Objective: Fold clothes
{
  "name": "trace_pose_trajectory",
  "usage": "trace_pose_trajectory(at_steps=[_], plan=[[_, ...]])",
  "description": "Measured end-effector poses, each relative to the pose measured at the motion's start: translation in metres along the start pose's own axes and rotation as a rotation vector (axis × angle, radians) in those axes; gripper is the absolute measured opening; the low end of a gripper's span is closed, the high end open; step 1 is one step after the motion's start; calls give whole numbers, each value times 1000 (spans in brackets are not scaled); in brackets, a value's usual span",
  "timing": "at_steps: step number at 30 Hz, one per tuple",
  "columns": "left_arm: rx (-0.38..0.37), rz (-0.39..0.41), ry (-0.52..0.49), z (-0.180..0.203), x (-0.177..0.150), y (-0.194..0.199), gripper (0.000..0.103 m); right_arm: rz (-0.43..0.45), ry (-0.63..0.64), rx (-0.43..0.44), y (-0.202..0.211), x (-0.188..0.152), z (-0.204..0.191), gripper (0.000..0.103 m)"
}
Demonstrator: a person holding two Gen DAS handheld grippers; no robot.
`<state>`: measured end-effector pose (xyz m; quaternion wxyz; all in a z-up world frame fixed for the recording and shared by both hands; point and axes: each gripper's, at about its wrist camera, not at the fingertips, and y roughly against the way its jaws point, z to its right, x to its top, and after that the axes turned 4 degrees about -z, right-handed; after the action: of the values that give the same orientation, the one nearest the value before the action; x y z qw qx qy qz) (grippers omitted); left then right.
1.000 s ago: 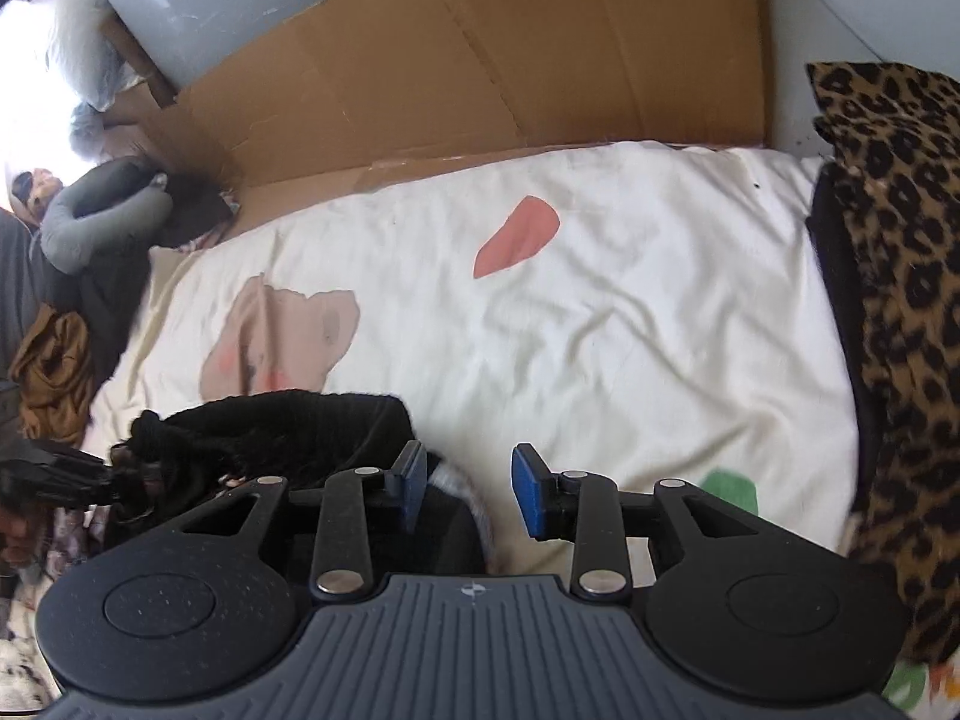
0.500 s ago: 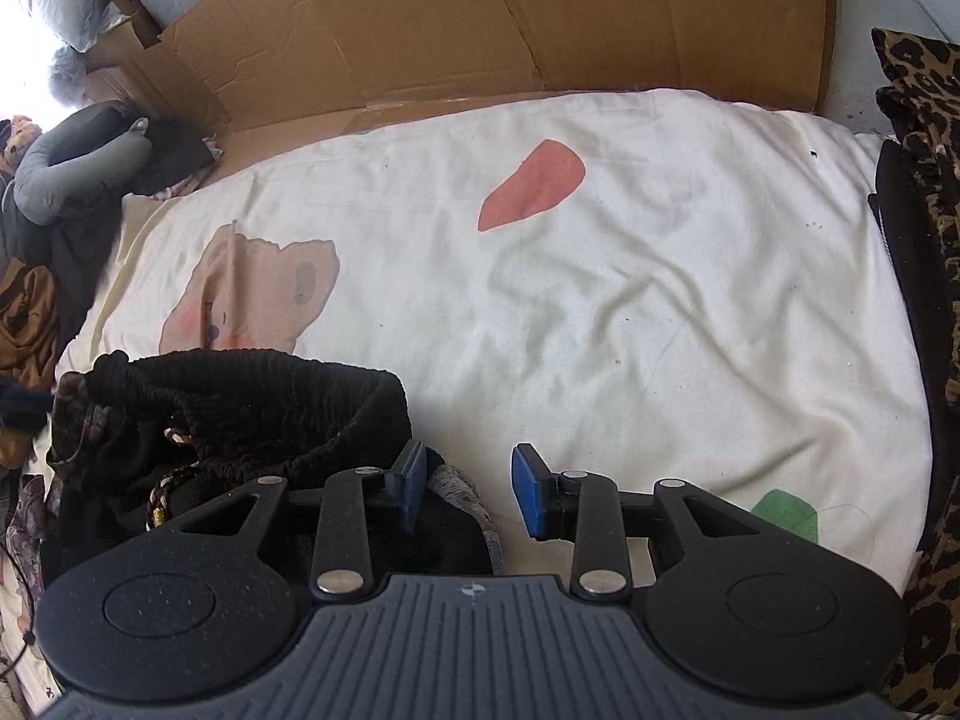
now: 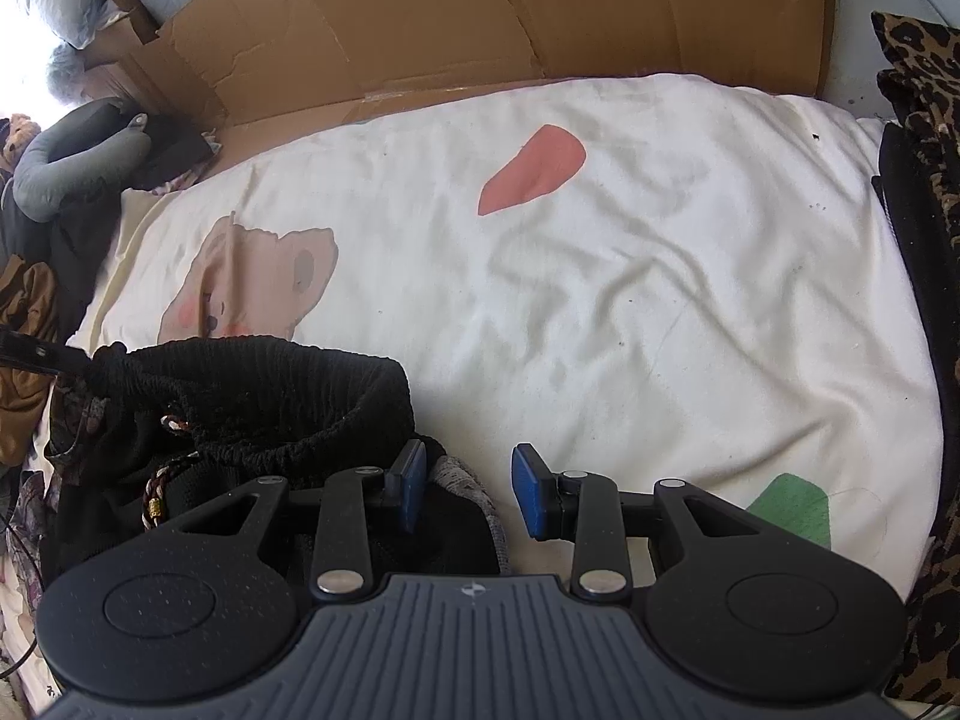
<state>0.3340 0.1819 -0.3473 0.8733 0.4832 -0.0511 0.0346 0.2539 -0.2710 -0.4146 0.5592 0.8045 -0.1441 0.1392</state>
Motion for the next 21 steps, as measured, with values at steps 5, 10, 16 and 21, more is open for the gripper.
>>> trace_pose_trajectory(at_steps=[5, 10, 16, 21], plan=[[1, -9, -55, 5, -7, 2, 21, -2, 50, 7, 0, -4, -7, 37], [22, 2, -105, 5, -11, 22, 18, -2, 146, 25, 2, -11, -24, 37], [47, -10, -156, 5, -27, 34, 17, -19, 248, 3, -3, -17, -50, 37], [48, 17, -158, 4, -40, 38, 17, -13, 296, -26, 6, -27, -67, 37]])
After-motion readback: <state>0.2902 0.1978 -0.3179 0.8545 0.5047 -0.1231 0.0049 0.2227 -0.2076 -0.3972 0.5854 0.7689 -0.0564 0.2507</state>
